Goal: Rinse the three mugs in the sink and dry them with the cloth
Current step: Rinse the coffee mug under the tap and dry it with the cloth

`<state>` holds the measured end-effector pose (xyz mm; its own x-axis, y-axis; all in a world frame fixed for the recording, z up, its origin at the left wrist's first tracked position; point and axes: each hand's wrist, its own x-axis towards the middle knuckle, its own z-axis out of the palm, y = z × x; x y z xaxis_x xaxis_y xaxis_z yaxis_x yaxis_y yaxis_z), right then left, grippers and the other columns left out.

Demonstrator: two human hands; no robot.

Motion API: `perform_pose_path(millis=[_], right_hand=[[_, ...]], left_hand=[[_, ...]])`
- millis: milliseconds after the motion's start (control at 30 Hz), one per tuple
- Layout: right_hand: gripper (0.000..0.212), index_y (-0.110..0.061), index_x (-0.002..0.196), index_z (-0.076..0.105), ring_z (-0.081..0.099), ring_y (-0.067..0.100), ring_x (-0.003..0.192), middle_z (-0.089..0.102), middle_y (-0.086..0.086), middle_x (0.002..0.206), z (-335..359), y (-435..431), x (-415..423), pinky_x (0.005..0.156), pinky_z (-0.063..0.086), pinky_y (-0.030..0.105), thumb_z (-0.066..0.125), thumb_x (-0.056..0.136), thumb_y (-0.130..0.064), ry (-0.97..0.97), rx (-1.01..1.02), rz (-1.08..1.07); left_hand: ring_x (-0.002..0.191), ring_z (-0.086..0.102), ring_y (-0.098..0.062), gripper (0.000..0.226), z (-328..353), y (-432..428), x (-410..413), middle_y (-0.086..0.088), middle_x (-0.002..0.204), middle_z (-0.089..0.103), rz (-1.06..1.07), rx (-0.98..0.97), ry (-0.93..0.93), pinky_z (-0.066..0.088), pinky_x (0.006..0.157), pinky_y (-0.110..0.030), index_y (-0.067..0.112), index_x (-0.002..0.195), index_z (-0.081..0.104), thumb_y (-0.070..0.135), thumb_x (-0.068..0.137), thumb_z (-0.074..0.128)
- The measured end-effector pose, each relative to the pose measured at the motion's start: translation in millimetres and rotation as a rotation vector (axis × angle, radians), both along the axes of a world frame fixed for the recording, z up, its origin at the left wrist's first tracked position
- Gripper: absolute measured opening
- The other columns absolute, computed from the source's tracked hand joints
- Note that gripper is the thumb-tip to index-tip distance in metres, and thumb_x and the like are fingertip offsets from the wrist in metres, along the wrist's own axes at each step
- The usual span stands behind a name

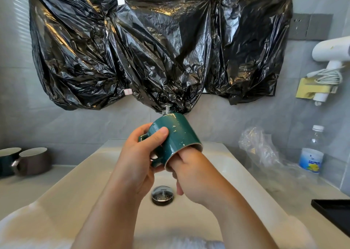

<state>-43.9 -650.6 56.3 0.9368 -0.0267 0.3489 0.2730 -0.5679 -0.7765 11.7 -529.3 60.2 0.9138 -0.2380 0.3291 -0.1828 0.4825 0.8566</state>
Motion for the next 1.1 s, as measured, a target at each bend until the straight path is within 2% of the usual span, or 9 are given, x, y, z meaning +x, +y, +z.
perform_pose_path(millis=[100, 233, 333, 433, 500, 633, 767, 967, 1100], right_hand=[[0.024, -0.019, 0.087, 0.061, 0.043, 0.010, 0.034, 0.051, 0.000, 0.047, 3.5, 0.7, -2.7, 0.036, 0.034, 0.018, 0.042, 0.101, -0.016, 0.083, 0.362, 0.099], [0.037, -0.034, 0.086, 0.072, 0.038, 0.011, 0.035, 0.045, 0.010, 0.061, 7.4, 7.4, -2.1, 0.033, 0.026, 0.016, 0.045, 0.104, -0.017, 0.114, 0.805, 0.315], [0.032, -0.042, 0.091, 0.063, 0.054, 0.014, 0.045, 0.058, 0.003, 0.067, 8.4, 3.5, -5.3, 0.040, 0.041, 0.020, 0.043, 0.102, -0.019, 0.030, 0.223, 0.083], [0.029, -0.038, 0.124, 0.054, 0.065, 0.023, 0.080, 0.066, 0.003, 0.101, 2.8, -0.8, -0.9, 0.072, 0.057, 0.032, 0.046, 0.101, -0.022, 0.019, -0.349, -0.139], [0.028, -0.040, 0.121, 0.054, 0.063, 0.020, 0.078, 0.066, 0.002, 0.102, 1.3, 1.3, -2.6, 0.078, 0.057, 0.036, 0.045, 0.102, -0.023, 0.029, -0.274, -0.097], [0.028, -0.027, 0.082, 0.059, 0.043, 0.010, 0.038, 0.056, -0.002, 0.055, 6.5, -0.9, -6.1, 0.041, 0.039, 0.020, 0.042, 0.101, -0.016, 0.053, 0.244, 0.097], [0.028, -0.024, 0.096, 0.068, 0.030, 0.012, 0.030, 0.037, 0.013, 0.060, 9.7, 2.3, -5.2, 0.036, 0.023, 0.016, 0.043, 0.103, -0.013, 0.064, 0.688, 0.285], [0.045, -0.058, 0.076, 0.054, 0.050, -0.007, 0.043, 0.054, -0.027, 0.047, 14.5, -4.4, -14.5, 0.048, 0.035, 0.007, 0.042, 0.105, -0.025, -0.079, 0.007, 0.131], [0.035, -0.054, 0.117, 0.056, 0.051, -0.018, 0.049, 0.049, -0.039, 0.046, 18.3, -6.4, -19.5, 0.053, 0.038, 0.001, 0.041, 0.106, -0.024, -0.065, -0.054, 0.118]], left_hand=[[0.064, 0.068, -0.016, 0.052, -0.3, -2.4, -1.5, -0.002, 0.079, 0.072, -0.031, -0.017, 0.021, 0.052, 0.046, -0.030, 0.014, 0.115, 0.069, 0.028, 0.066, 0.078], [0.064, 0.067, -0.016, 0.024, 0.4, 0.3, 0.2, -0.001, 0.077, 0.071, -0.092, -0.056, 0.014, 0.052, 0.052, -0.029, 0.023, 0.090, 0.076, 0.034, 0.070, 0.071], [0.064, 0.067, -0.018, 0.028, 0.7, -0.1, -0.8, -0.003, 0.077, 0.071, -0.082, -0.040, 0.004, 0.053, 0.049, -0.030, 0.019, 0.095, 0.075, 0.030, 0.070, 0.072], [0.067, 0.070, -0.017, 0.060, 1.5, -1.9, -2.8, -0.005, 0.085, 0.075, -0.021, 0.010, 0.023, 0.056, 0.051, -0.034, 0.015, 0.116, 0.069, 0.023, 0.058, 0.084], [0.068, 0.071, -0.017, 0.063, 2.4, -0.3, -2.9, -0.007, 0.090, 0.075, 0.010, 0.027, 0.016, 0.056, 0.051, -0.034, 0.016, 0.116, 0.069, 0.030, 0.055, 0.080], [0.066, 0.069, -0.017, 0.049, 5.1, 2.5, -3.7, -0.004, 0.085, 0.074, -0.015, 0.034, -0.014, 0.053, 0.048, -0.030, 0.016, 0.113, 0.070, 0.024, 0.065, 0.079], [0.063, 0.068, -0.015, 0.038, 5.1, -4.7, -6.9, 0.001, 0.076, 0.071, -0.068, -0.065, 0.031, 0.054, 0.054, -0.028, 0.017, 0.102, 0.072, 0.033, 0.068, 0.071], [0.081, 0.070, -0.026, 0.034, 4.7, 2.4, -0.2, -0.011, 0.100, 0.067, -0.037, -0.145, 0.089, 0.059, 0.073, -0.043, 0.012, 0.099, 0.076, 0.032, 0.071, 0.074], [0.097, 0.068, -0.032, 0.044, 3.5, 4.4, 1.3, -0.026, 0.123, 0.066, -0.009, -0.160, 0.137, 0.057, 0.087, -0.051, 0.006, 0.107, 0.076, 0.032, 0.071, 0.076]])
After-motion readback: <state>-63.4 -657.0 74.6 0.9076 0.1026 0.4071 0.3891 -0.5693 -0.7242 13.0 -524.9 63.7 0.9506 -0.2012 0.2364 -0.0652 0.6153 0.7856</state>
